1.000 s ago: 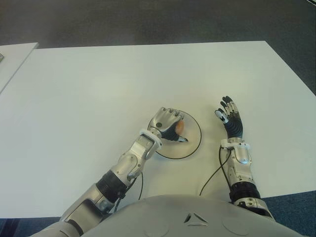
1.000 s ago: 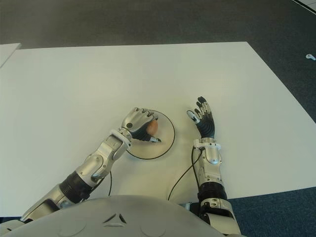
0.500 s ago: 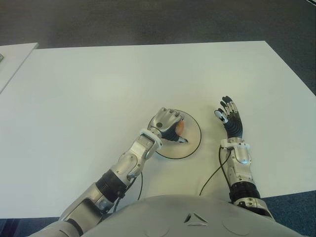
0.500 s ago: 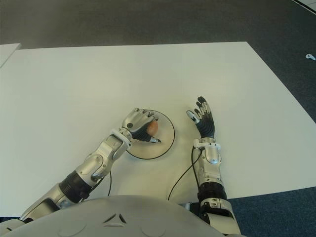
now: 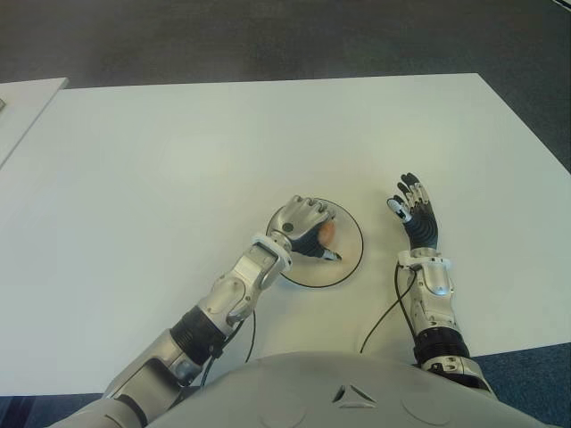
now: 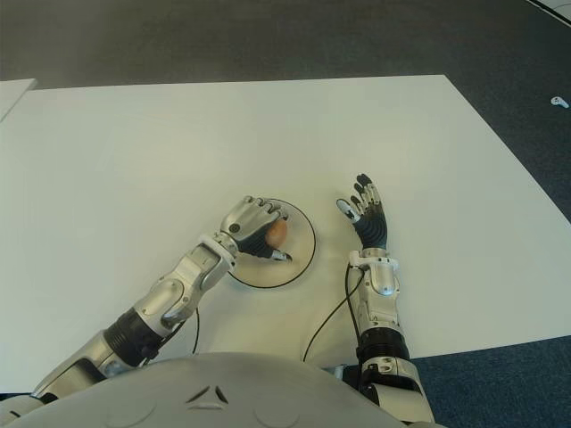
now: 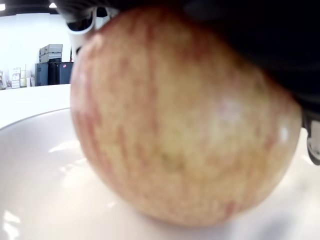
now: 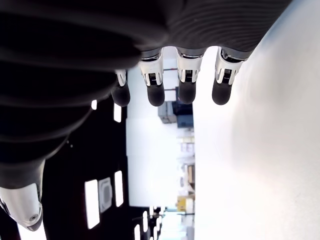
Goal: Put the apples into the plate.
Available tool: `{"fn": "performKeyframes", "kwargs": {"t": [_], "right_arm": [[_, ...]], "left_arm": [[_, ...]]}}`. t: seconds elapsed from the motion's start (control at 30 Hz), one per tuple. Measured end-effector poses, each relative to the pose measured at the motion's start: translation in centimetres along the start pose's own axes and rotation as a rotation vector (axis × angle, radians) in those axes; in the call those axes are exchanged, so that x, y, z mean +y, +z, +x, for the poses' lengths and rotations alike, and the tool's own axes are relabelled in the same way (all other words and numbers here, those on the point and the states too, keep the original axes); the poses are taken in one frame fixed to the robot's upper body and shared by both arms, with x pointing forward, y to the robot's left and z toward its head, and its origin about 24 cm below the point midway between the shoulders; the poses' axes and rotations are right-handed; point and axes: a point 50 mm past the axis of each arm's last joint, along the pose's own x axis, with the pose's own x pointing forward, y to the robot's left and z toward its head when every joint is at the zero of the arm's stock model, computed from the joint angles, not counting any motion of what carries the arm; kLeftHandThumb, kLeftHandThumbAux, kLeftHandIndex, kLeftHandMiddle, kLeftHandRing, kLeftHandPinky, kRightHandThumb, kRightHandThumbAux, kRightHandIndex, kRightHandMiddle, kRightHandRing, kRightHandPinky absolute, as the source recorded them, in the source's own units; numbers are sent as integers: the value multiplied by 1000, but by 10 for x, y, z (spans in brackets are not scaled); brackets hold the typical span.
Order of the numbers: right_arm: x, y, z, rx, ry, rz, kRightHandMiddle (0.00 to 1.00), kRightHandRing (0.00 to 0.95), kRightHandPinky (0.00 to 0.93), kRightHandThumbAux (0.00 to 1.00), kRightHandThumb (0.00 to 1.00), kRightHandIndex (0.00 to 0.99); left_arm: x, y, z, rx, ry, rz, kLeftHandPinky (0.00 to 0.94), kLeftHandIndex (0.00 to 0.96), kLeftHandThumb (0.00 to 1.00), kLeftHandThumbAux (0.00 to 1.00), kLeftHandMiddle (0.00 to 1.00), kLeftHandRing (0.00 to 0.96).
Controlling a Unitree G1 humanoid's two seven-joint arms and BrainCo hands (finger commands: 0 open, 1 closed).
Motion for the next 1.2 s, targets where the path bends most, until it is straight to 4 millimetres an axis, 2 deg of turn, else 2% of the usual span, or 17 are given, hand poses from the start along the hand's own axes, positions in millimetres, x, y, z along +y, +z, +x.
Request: {"fn": "performKeyframes", "kwargs": {"t": [0.03,0.2,0.43,0.77,1.2], "right_arm": [[0,0,0,0,0,0,0,0,0,575,163,5],[1,0,0,1,5,-5,0,0,0,570,158,1],[2,0,0,5,8,-18,0,0,0,568,152,8],[2,0,1,5,-17,-20,11,0,0,564,162,28],[5,0,0,15,-17,-39,0,0,0,533,152,28]], "left_arm": [[0,0,0,2,4,-11,371,344,314,416,399,380],[1,-1,1,30,24,-36,205,237,203,393,236,210],[1,-3,0,56,26,-33,96,115,104,401,111,87],[2,-3,-3,76,37,-41,34,32,46,405,13,7],[7,-2,-4,95,26,-21,0,6,20,384,0,0]]}}
